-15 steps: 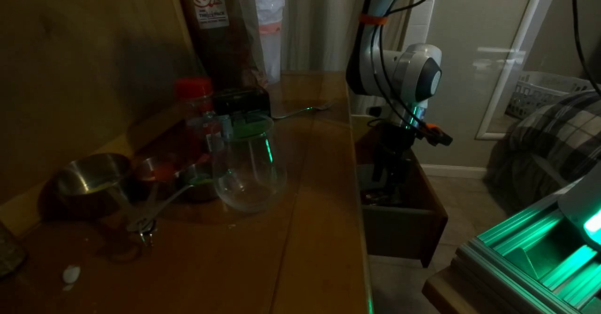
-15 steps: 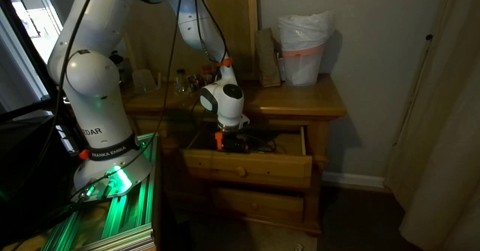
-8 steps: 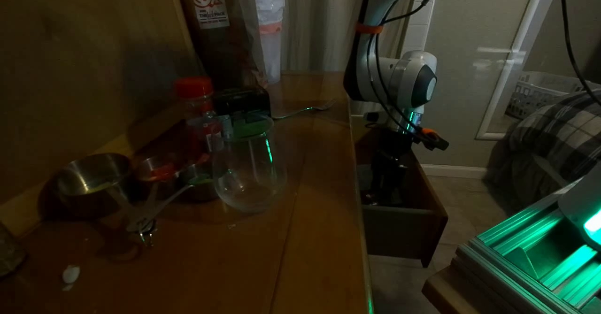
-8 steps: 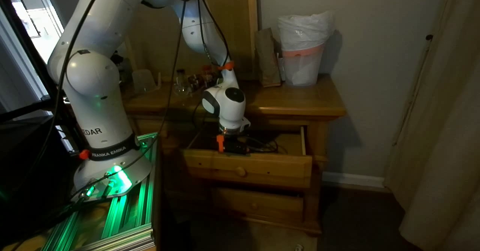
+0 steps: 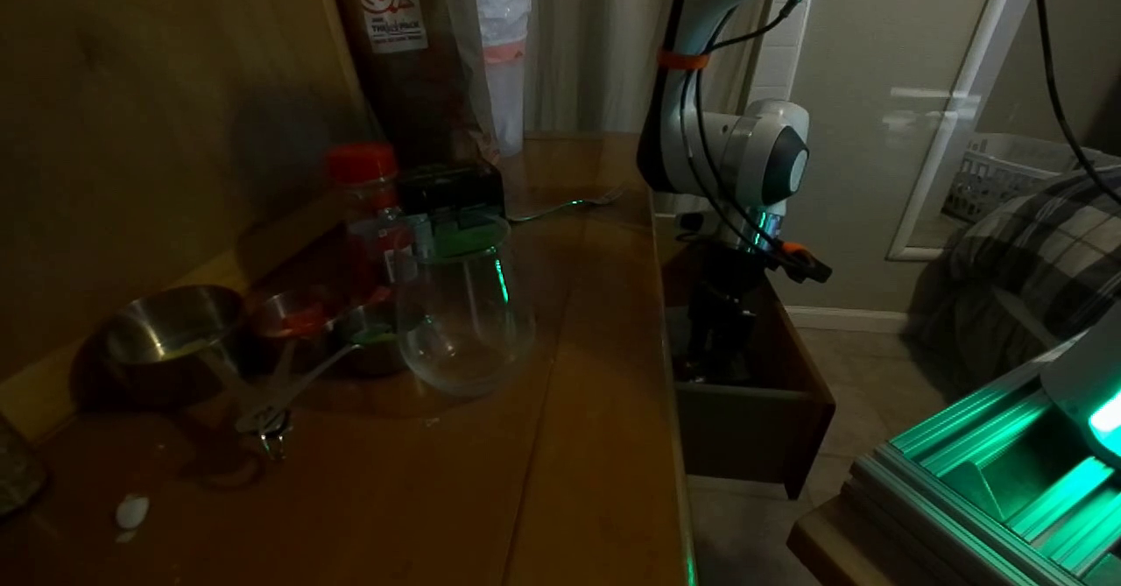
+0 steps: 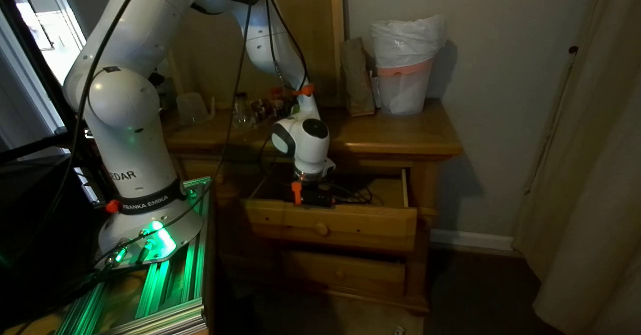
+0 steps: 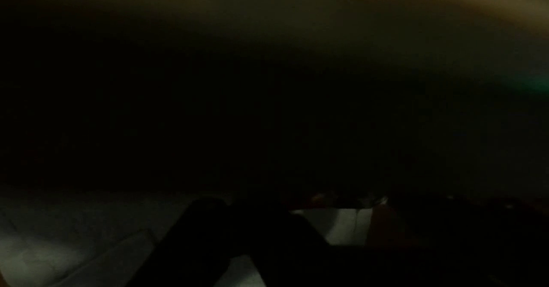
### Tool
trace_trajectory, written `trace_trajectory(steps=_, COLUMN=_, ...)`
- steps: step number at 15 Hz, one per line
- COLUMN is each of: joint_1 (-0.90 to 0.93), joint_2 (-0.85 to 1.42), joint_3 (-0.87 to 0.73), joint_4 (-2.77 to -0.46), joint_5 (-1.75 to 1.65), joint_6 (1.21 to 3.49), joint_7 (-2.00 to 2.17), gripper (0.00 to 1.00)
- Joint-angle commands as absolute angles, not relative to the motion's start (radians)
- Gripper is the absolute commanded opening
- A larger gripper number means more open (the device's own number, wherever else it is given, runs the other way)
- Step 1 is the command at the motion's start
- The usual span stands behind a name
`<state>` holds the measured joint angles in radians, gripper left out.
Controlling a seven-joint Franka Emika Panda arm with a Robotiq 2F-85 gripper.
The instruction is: Open the topmost drawer on the right and remove the white packet from the drawer then close the drawer.
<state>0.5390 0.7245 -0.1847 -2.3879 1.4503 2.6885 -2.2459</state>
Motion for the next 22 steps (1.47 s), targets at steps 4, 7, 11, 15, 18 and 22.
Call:
trace_trajectory(steps=4, joint_1=0.521, joint_2=0.741, joint_3=-0.184, joint_4=-2.373, joint_5=1.453, joint_6=2.669, joint_7=-2.277, gripper=0.16)
trace_trajectory(steps=7, joint_1=0.521, joint_2=0.729, joint_3=-0.188, joint_4=-2.379, joint_5=1.45, joint_6=2.668, joint_7=-2.275, gripper=0.01)
trace_trajectory(steps=11, joint_1=0.531, joint_2=0.685, joint_3=-0.205, joint_4=-2.406, joint_5=1.435, joint_6=2.68, joint_7=-2.257, gripper=0.0)
trace_trajectory(steps=15, joint_1=0.539, joint_2=0.589, joint_3=-0.242, joint_4=-2.463, joint_5=1.42, joint_6=2.682, joint_7=-2.248, gripper=0.0)
trace_trajectory(steps=18, joint_1=0.562, joint_2=0.479, joint_3=-0.279, joint_4=-2.526, joint_5=1.413, joint_6=2.715, joint_7=-2.233, gripper=0.0)
trace_trajectory(steps=22, joint_1=0.597, joint_2=0.304, joint_3=-0.32, joint_4=-2.612, joint_5=1.391, joint_6=2.783, joint_7=-2.208, gripper=0.0)
